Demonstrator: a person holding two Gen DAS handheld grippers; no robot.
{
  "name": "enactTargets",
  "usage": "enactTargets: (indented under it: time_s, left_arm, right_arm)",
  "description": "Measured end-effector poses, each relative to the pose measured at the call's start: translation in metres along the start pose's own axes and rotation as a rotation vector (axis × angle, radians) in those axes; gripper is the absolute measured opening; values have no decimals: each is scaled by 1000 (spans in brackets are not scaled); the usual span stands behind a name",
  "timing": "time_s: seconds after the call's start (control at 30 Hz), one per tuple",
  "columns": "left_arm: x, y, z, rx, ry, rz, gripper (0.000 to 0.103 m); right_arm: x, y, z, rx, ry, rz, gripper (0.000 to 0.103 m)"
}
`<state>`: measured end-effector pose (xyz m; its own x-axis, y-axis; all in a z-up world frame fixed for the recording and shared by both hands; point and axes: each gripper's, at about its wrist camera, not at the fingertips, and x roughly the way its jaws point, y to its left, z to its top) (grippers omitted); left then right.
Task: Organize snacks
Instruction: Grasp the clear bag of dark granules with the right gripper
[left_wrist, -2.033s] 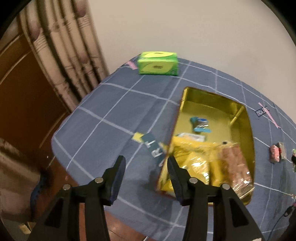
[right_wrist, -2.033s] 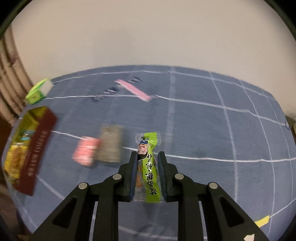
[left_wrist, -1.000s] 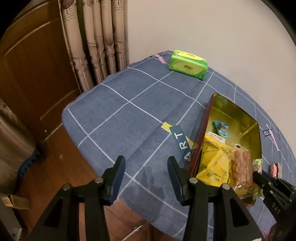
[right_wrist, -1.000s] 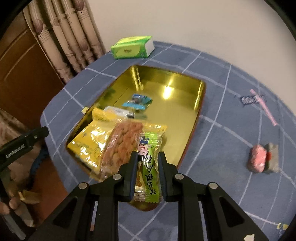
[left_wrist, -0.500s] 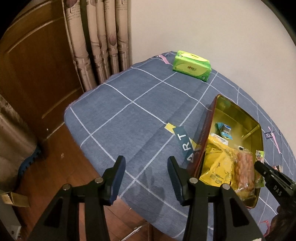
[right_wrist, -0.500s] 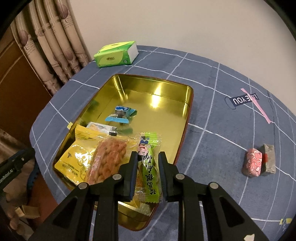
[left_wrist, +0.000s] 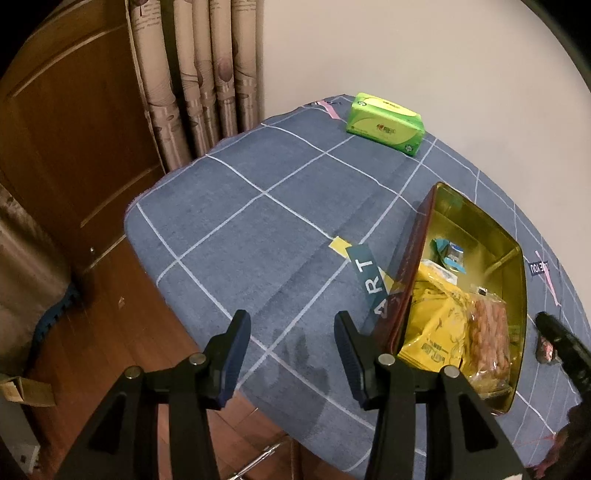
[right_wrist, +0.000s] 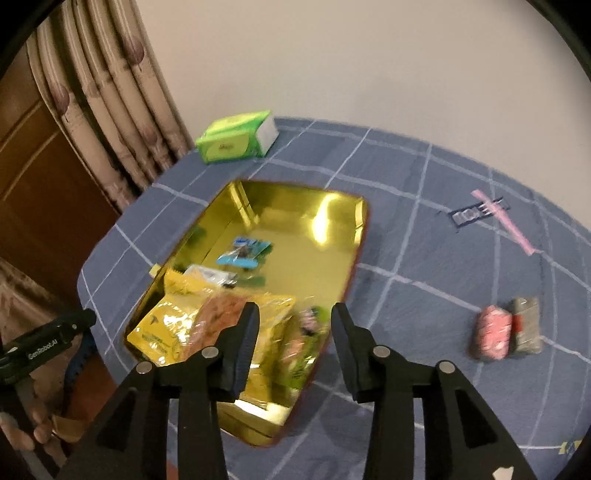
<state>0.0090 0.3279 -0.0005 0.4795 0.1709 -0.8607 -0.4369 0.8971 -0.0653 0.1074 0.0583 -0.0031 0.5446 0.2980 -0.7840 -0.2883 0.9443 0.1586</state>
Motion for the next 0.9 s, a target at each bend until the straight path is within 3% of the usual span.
enactTargets:
  time_s: [0.23,0.43,0.9]
  left_arm:
    - [-1,-1,-1,7,-4,12,48]
    - [-1,-5,-1,22,-12,16,48]
    - [-2,-11,-3,54,-52,87,48]
  right_arm:
    - [-20,-74,0,58,-28,-132,39]
    - [-23,-148,-17,136,0,-259,39]
    - [7,-195,-41,161,43,-275,39]
